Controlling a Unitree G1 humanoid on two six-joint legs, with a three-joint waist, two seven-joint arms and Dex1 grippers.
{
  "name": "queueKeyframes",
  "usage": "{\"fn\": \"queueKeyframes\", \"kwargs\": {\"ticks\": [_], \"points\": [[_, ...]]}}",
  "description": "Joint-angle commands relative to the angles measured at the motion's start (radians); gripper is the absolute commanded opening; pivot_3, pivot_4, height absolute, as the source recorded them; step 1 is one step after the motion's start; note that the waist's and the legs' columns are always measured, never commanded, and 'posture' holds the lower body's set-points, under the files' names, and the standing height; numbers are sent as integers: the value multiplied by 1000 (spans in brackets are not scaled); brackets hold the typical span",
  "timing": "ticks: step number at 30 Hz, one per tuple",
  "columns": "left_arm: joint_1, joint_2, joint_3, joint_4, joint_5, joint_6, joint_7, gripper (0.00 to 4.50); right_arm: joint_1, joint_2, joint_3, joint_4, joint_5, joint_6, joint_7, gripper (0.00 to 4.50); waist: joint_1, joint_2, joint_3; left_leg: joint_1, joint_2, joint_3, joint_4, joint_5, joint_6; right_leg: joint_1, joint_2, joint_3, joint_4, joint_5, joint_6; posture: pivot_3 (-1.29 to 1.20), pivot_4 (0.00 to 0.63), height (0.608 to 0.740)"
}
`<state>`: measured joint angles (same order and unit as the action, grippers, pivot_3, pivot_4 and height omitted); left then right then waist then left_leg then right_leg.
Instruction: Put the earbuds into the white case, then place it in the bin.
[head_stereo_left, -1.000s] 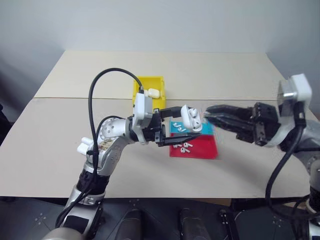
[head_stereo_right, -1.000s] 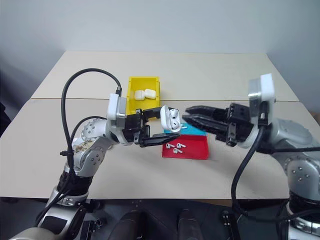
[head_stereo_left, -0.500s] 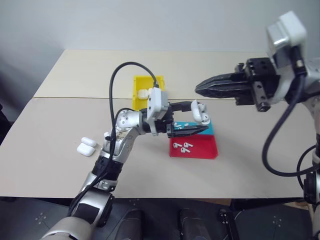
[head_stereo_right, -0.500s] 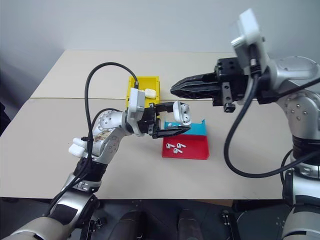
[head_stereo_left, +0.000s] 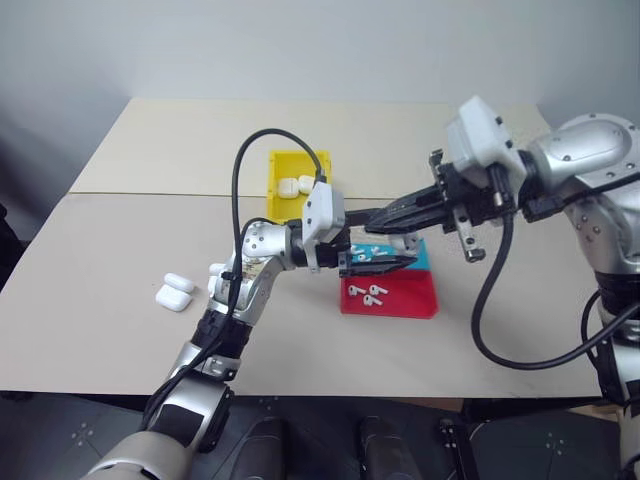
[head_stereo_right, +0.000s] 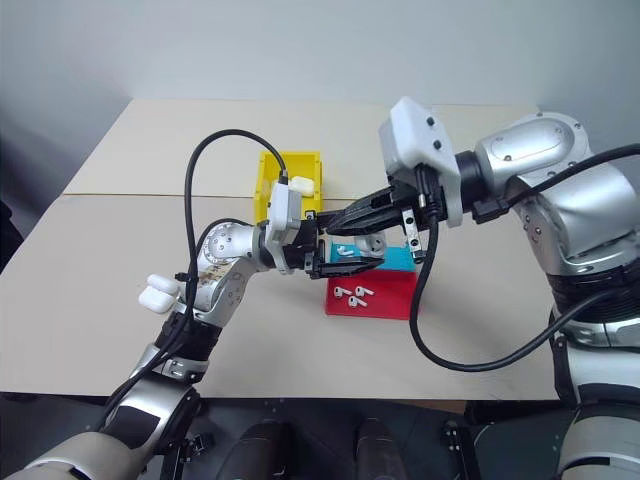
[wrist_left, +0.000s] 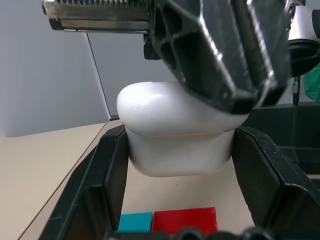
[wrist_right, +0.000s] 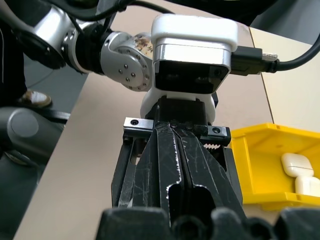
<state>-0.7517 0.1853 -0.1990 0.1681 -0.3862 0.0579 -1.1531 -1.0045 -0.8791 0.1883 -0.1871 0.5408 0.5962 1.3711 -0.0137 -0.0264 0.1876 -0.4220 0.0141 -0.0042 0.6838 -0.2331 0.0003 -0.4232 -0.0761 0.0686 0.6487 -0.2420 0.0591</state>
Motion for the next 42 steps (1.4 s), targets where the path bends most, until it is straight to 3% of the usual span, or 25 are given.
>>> {"fn": "queueKeyframes", "kwargs": {"ticks": [1,9,15,20,23,27,32,37,42], "points": [[-8,-1,28,-57,-26,-17,2,2800,12,-32,-21,-11,-44,-48,20,11,0,0,0,0,0,0,0,0,0,0,0,0,0,0,0,0,150,740],[13,19,47,-74,-44,-10,-2,2800,35,-54,-79,-1,-35,-60,29,11,-1,0,0,0,0,0,0,0,0,0,0,0,0,0,0,0,150,740],[26,10,57,-91,-33,-7,33,2800,10,6,-229,4,105,-2,-42,11,1,0,0,0,0,0,0,0,0,0,0,0,0,0,0,0,150,740],[-13,12,110,-144,84,116,342,2800,63,69,-468,10,255,108,-302,11,3,0,0,0,0,-2,0,0,0,1,-1,0,1,1,0,0,150,740],[-52,13,120,-148,192,179,529,2800,133,85,-546,-10,320,188,-423,11,8,-1,0,0,0,-2,1,0,0,2,-1,-1,0,1,0,0,150,740],[-177,-14,161,57,355,185,854,2800,349,120,-615,-135,351,204,-535,11,18,-1,0,0,-1,-2,1,0,0,2,-1,-1,0,1,1,0,150,740],[-247,-22,213,253,346,219,930,2800,471,94,-606,-178,358,252,-602,11,12,-1,0,-1,-2,0,1,0,1,0,-1,1,0,1,2,0,150,740],[-268,-19,196,378,369,199,927,2800,484,76,-593,-167,356,247,-626,11,11,-1,0,-1,-2,0,1,0,1,1,-1,0,0,1,2,0,150,740],[-288,-34,188,445,390,144,946,4351,482,76,-571,-170,345,243,-645,0,12,-1,0,-1,-2,0,1,0,1,1,-1,0,-1,2,2,0,150,740]]}}
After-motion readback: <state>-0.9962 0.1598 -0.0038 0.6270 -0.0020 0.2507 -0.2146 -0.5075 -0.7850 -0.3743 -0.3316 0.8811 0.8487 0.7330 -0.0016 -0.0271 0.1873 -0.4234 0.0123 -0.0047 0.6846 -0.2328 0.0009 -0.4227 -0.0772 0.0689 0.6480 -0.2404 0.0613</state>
